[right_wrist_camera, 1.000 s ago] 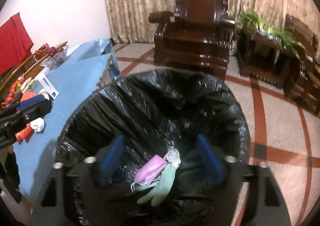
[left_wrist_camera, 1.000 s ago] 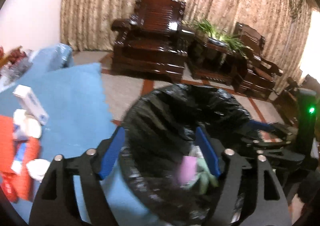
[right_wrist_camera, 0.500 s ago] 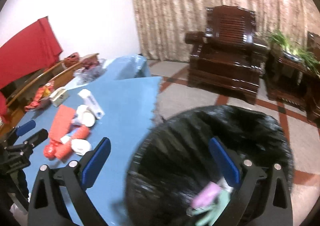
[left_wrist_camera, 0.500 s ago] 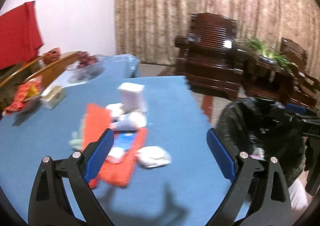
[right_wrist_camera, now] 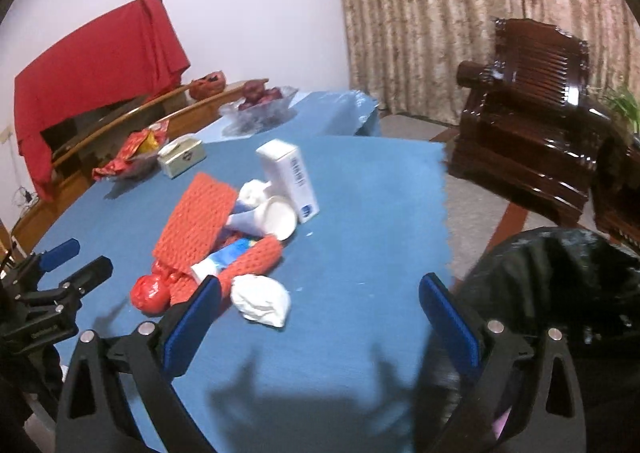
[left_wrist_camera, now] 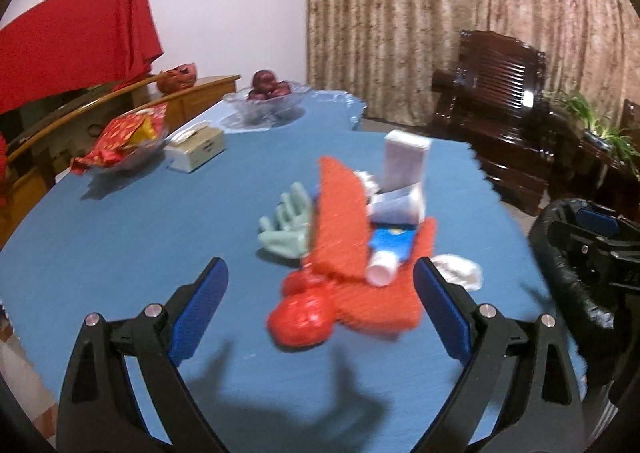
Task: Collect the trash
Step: 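Return both tools to the pile and reach for the red bag and tissue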
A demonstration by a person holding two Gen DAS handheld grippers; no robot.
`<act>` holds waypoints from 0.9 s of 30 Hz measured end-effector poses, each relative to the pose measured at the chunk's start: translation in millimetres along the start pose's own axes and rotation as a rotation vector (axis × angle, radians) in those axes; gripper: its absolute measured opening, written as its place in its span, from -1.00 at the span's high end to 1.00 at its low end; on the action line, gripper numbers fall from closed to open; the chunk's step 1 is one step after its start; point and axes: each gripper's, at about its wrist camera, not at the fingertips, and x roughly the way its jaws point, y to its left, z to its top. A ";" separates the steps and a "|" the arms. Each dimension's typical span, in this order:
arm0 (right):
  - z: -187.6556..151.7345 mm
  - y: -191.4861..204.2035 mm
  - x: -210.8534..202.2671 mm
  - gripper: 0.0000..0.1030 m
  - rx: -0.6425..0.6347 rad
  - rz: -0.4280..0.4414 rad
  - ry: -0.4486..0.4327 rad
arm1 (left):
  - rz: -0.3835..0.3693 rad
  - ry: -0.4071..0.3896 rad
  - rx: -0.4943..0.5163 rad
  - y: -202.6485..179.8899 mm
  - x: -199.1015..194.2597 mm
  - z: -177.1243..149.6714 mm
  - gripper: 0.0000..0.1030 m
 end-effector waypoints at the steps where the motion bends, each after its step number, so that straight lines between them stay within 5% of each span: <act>1: 0.0 2.4 5.1 -0.88 0.000 0.005 0.006 | 0.006 0.006 -0.003 2.5 2.6 -1.9 -0.77; 19: -22.9 31.0 91.0 -0.48 -0.055 0.041 0.166 | -0.017 0.185 -0.055 28.3 72.1 -34.4 -0.56; 24: -25.8 33.6 101.3 -0.31 -0.066 0.059 0.195 | -0.053 0.221 -0.070 27.8 85.1 -35.9 -0.25; 27: -25.8 35.8 103.6 0.01 -0.066 0.088 0.213 | -0.083 0.245 -0.078 26.3 89.7 -36.7 0.01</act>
